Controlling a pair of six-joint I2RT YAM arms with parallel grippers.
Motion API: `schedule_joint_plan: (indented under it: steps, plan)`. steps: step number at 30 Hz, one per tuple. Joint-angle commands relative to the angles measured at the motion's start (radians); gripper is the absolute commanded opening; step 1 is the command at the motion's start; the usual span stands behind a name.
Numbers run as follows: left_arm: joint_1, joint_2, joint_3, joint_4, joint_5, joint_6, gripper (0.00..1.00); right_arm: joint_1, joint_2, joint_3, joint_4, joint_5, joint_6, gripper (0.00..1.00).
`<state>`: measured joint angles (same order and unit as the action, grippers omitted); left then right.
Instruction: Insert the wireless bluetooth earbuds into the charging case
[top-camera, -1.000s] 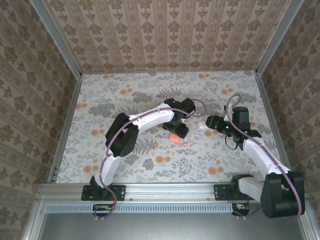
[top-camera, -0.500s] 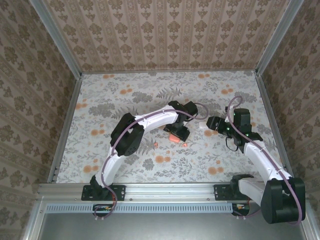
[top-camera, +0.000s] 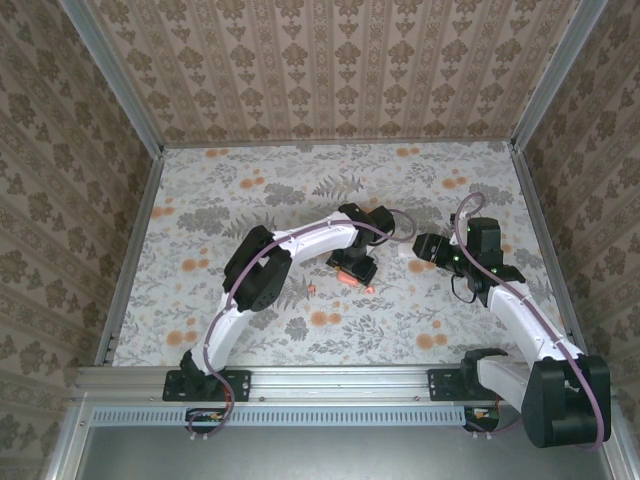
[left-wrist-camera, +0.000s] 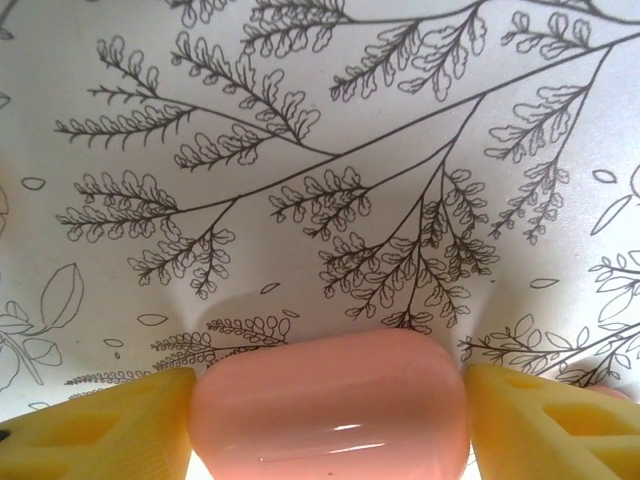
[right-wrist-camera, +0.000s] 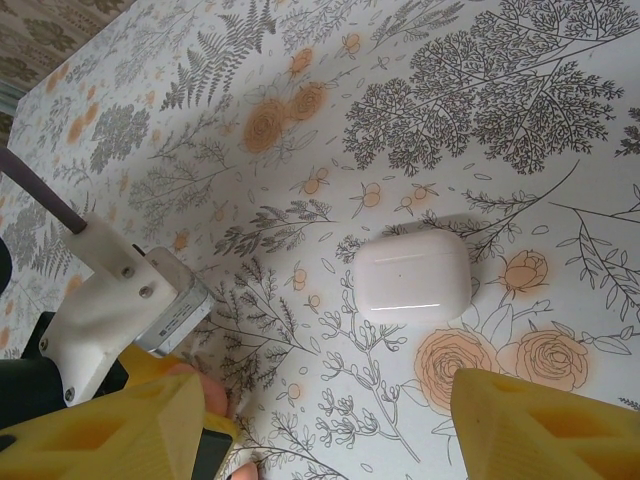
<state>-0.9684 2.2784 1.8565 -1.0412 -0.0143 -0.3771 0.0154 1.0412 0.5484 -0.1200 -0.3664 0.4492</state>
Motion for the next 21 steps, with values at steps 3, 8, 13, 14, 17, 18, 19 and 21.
schedule_joint_plan:
  steps: [3, 8, 13, 14, 17, 18, 19, 21]
  plan:
    - [-0.003, 0.001, -0.018, -0.037, 0.002, -0.026, 0.63, -0.007, -0.024, -0.008, -0.002, -0.011, 0.001, 0.67]
    - [-0.004, -0.028, -0.030, -0.033, -0.019, -0.013, 0.62, -0.008, -0.031, -0.009, -0.003, -0.010, 0.003, 0.67]
    - [-0.003, -0.100, -0.069, 0.008, -0.060, 0.024, 0.59, -0.008, -0.053, 0.001, -0.025, -0.029, -0.021, 0.65]
    - [-0.004, -0.122, -0.088, 0.034, -0.060, 0.042, 0.59, -0.008, -0.063, 0.000, -0.033, -0.027, -0.032, 0.65]
    - [-0.001, -0.201, -0.182, 0.139, -0.056, 0.102, 0.57, -0.009, -0.078, 0.005, -0.071, -0.022, -0.057, 0.66]
    - [0.000, -0.227, -0.213, 0.172, -0.054, 0.128, 0.56, -0.009, -0.078, 0.009, -0.084, -0.036, -0.064, 0.66]
    - [0.000, -0.257, -0.251, 0.209, -0.058, 0.159, 0.54, -0.010, -0.072, 0.016, -0.095, -0.071, -0.078, 0.67]
    - [0.002, -0.321, -0.327, 0.294, -0.036, 0.231, 0.51, -0.010, -0.048, 0.043, -0.124, -0.179, -0.109, 0.66]
